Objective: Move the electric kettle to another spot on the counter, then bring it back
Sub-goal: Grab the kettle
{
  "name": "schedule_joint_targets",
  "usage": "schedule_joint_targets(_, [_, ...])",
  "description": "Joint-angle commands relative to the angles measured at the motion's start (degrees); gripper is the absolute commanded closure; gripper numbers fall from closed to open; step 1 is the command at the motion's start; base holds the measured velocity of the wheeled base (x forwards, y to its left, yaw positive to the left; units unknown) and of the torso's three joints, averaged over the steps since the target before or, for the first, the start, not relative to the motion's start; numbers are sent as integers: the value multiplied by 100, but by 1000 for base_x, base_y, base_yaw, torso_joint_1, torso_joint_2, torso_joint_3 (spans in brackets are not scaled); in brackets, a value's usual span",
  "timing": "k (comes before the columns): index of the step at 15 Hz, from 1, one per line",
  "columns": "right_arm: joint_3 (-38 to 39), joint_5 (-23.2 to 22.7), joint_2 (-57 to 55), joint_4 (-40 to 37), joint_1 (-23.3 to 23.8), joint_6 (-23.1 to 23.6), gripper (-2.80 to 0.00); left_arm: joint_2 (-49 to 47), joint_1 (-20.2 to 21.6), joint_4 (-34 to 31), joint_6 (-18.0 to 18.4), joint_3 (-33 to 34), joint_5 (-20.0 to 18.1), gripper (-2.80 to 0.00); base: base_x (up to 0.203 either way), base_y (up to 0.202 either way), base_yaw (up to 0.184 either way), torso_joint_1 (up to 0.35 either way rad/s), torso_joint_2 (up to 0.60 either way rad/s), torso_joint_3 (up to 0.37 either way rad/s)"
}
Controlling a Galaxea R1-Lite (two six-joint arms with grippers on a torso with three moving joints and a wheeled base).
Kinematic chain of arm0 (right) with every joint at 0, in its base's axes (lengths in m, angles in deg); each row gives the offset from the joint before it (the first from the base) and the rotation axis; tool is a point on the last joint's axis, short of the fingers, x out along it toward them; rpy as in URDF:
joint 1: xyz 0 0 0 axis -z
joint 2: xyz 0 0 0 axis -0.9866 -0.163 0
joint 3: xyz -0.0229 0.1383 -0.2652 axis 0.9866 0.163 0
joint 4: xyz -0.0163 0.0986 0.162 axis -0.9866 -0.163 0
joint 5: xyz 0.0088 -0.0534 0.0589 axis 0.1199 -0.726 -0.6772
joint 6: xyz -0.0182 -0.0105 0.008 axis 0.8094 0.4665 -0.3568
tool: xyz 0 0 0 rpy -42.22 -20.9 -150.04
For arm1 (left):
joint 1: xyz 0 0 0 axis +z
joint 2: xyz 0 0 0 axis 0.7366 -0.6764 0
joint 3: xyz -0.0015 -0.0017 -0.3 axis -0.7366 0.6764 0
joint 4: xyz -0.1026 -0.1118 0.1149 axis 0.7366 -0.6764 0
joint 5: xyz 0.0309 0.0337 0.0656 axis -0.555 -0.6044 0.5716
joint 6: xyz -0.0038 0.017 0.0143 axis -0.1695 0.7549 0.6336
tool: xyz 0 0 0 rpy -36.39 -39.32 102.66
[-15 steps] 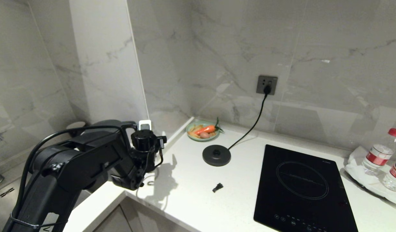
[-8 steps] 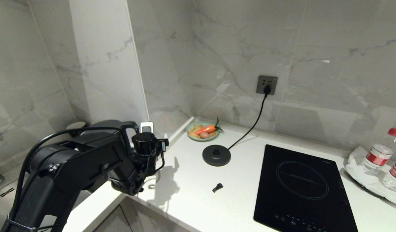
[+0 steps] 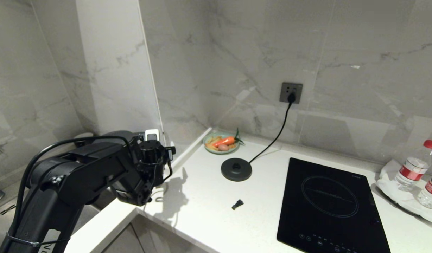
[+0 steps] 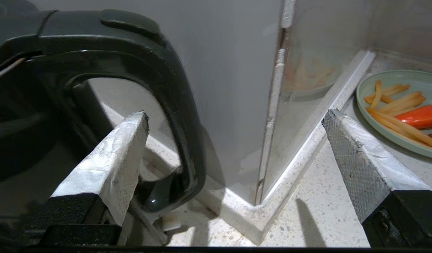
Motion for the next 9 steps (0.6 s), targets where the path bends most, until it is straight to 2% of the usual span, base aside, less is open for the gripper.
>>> schedule_joint_targets(1, [0,3,-9,2,0,1,0,-211,11,41,24,-242,19,-280,0,0,0,0,0,0])
schedule_joint_targets(5, [0,-5,0,4,0,-1,0,-300,-54,-177,25,-532,2,-280,0,0,0,0,0,0])
schedule_joint_targets(9, [0,-3,-7,4,0,-1,0,-247,-214,-142,13,-471,2,-280,0,0,0,0,0,0])
